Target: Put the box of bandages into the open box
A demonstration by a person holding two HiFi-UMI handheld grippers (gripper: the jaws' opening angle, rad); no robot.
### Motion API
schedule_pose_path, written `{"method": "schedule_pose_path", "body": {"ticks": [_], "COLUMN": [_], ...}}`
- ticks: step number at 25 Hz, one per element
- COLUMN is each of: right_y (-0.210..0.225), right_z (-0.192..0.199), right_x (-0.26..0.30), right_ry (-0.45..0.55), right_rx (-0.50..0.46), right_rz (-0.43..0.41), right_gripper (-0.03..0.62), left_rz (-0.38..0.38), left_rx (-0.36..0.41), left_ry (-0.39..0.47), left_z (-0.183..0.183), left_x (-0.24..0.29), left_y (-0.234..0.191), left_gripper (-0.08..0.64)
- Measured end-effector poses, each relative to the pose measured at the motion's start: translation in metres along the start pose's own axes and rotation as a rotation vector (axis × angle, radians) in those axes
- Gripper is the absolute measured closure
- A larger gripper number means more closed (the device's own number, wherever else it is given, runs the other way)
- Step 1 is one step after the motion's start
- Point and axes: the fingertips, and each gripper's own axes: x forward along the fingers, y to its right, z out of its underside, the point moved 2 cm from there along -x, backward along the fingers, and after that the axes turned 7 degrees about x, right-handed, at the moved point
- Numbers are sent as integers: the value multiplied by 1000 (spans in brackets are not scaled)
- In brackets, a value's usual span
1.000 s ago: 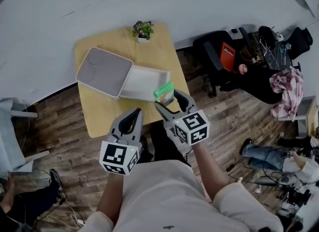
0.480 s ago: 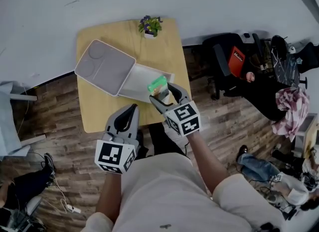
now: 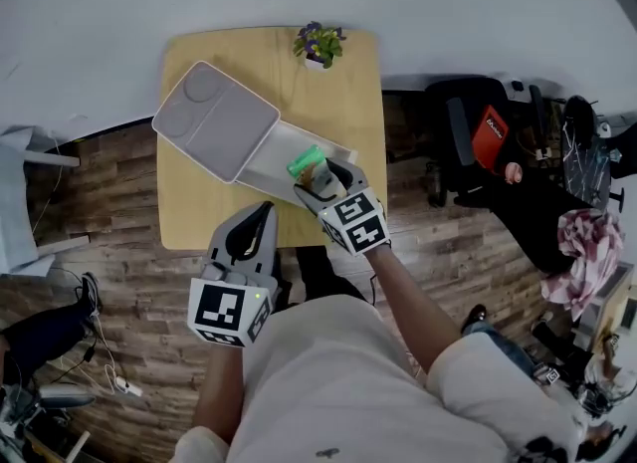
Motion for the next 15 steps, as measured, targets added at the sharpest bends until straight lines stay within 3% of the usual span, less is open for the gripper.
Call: {"method": "schedule_pose_path", "body": {"ticks": [15], "right_y": [17], "right_z": [27], "right_x": [50], "right_ry": [-214], "right_rx": [-111], "right_rz": [-37], "right_gripper": [268], "left_rz": [-145], "left_rx": [-60], "left_ry": [-18], "left_z": [9], "left_x": [0], "left_y": [-13], "left_gripper": [555]}}
